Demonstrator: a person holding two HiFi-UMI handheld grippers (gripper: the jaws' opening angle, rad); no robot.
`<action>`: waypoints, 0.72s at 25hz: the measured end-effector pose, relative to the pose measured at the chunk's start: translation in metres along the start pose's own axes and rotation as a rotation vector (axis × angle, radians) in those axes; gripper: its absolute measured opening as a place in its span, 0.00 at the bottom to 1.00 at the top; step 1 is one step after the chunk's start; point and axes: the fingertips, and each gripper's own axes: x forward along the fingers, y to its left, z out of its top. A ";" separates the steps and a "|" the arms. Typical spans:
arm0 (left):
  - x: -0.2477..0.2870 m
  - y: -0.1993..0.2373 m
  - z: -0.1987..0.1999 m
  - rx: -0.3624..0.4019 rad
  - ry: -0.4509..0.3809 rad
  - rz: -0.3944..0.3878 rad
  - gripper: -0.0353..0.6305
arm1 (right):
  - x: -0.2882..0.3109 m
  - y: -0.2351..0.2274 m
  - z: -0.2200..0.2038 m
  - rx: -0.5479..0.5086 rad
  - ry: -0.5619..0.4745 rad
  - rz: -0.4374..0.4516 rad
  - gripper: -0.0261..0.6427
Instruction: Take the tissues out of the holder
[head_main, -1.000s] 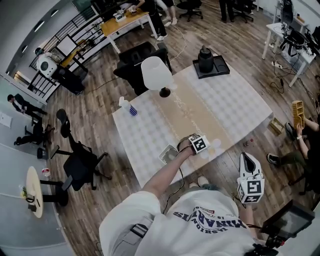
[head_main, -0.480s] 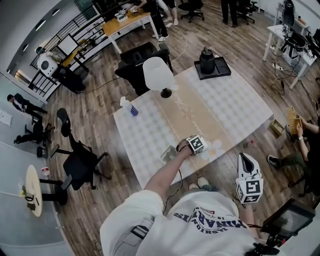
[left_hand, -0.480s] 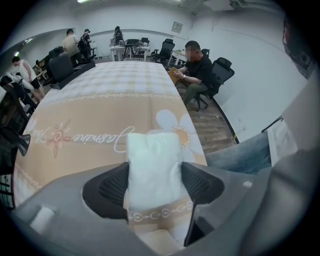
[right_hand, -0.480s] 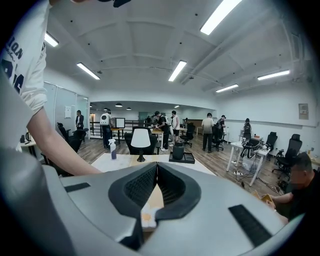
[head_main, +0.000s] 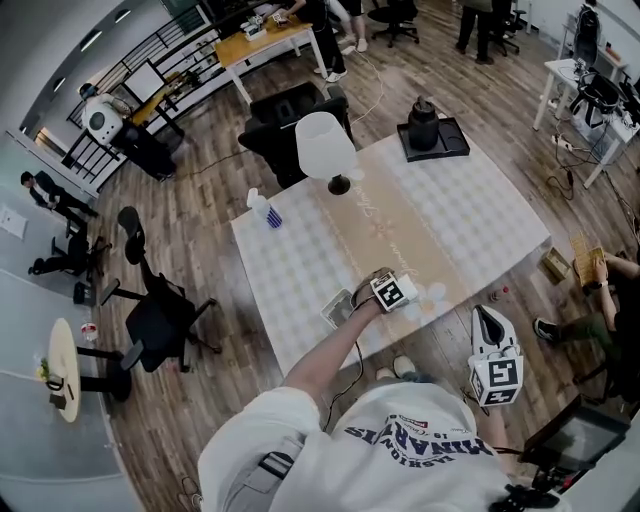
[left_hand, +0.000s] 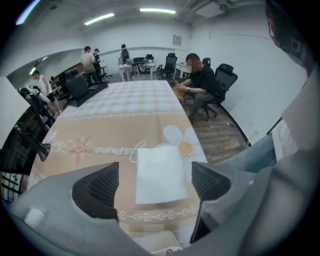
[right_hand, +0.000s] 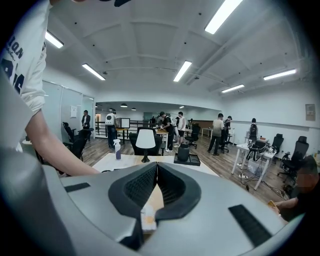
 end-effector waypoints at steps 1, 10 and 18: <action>-0.009 0.004 0.006 -0.018 -0.032 0.014 0.71 | 0.001 0.002 0.001 -0.004 -0.005 0.006 0.05; -0.136 0.019 0.068 -0.146 -0.357 0.131 0.70 | 0.011 0.028 0.015 -0.062 -0.030 0.093 0.05; -0.260 -0.018 0.087 -0.166 -0.647 0.245 0.44 | 0.028 0.052 0.033 -0.094 -0.061 0.164 0.05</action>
